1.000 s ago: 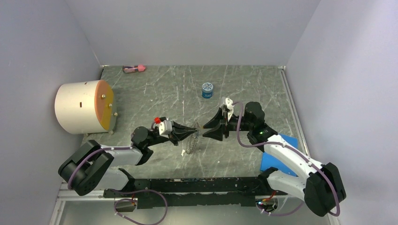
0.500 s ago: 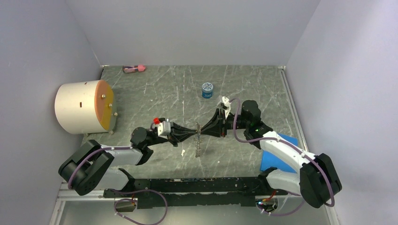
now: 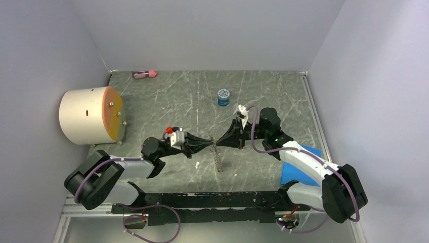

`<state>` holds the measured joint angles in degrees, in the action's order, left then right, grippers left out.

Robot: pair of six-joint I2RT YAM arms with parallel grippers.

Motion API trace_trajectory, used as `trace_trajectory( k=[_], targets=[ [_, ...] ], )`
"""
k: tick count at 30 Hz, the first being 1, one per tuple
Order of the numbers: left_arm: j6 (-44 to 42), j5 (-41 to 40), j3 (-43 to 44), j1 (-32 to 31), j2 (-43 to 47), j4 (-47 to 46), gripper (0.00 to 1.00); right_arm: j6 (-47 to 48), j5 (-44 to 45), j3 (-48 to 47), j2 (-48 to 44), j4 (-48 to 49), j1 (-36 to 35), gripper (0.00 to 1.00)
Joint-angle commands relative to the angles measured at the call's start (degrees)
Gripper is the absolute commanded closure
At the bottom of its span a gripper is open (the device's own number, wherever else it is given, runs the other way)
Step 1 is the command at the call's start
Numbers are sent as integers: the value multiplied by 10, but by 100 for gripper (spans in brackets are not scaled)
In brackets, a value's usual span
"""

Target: Put the keys on the keyring

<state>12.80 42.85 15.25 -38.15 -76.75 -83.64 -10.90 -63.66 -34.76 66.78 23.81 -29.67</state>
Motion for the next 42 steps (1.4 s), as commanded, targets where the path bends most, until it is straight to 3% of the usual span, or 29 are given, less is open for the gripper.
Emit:
trace_trajectory(
  k=[1,13,31,37,39,42],
  targets=[
    [2,4,16,2,-4,-52,98,31,-20,-29,-9,-5,1,100],
    [3,-1,14,2,10,-49,97,98,23,-24,-20,-90,1,100],
    [6,4,17,2,6,-52,98,94,34,-52,31,-109,-4,100],
    [5,3,15,3,5,-53,97,96,71,-12,-33,-60,-5,51],
    [5,3,15,2,5,-52,97,91,78,6,-59,-29,-5,44],
    [6,4,14,3,6,-52,97,82,65,23,-78,14,-6,45]
  ],
)
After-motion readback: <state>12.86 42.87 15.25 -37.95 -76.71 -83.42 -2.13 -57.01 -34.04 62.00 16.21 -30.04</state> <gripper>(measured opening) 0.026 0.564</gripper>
